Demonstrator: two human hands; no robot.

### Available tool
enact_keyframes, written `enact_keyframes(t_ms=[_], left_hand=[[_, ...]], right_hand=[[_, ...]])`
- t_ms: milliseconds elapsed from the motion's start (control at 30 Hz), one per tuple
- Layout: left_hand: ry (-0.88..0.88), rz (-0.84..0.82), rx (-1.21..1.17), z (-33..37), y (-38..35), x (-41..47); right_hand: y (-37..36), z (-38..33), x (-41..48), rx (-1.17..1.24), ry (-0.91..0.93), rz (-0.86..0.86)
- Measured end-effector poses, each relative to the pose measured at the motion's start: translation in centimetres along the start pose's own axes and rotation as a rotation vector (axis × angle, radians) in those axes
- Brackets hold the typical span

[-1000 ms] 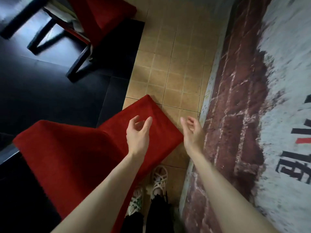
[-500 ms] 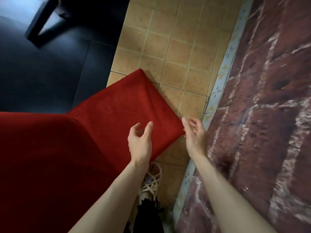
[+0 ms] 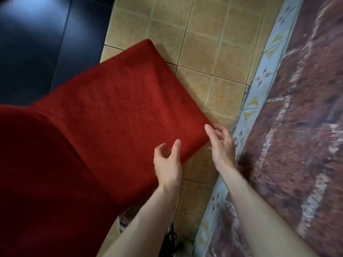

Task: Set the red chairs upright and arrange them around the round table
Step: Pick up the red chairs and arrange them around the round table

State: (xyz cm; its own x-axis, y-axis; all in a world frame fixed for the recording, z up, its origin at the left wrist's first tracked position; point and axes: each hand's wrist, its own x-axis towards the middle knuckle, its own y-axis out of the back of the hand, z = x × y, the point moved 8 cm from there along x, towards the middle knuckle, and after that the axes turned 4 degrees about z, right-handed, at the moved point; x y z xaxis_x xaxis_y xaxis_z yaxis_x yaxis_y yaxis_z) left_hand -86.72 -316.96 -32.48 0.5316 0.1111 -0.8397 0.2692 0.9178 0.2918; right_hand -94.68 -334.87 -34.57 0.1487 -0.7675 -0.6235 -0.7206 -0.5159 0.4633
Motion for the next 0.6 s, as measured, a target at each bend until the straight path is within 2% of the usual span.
enact_keyframes(t_ms=[400,600], left_hand=[[0.265,0.136,-0.08,-8.5,-4.1,2.0],[0.424,0.142,-0.248,-10.4,-6.2,2.0]], right_hand=[[-1.0,5.7,4.6,-0.075,0.028,-0.043],[-2.6,6.9,6.5,-0.036,0.012,-0.111]])
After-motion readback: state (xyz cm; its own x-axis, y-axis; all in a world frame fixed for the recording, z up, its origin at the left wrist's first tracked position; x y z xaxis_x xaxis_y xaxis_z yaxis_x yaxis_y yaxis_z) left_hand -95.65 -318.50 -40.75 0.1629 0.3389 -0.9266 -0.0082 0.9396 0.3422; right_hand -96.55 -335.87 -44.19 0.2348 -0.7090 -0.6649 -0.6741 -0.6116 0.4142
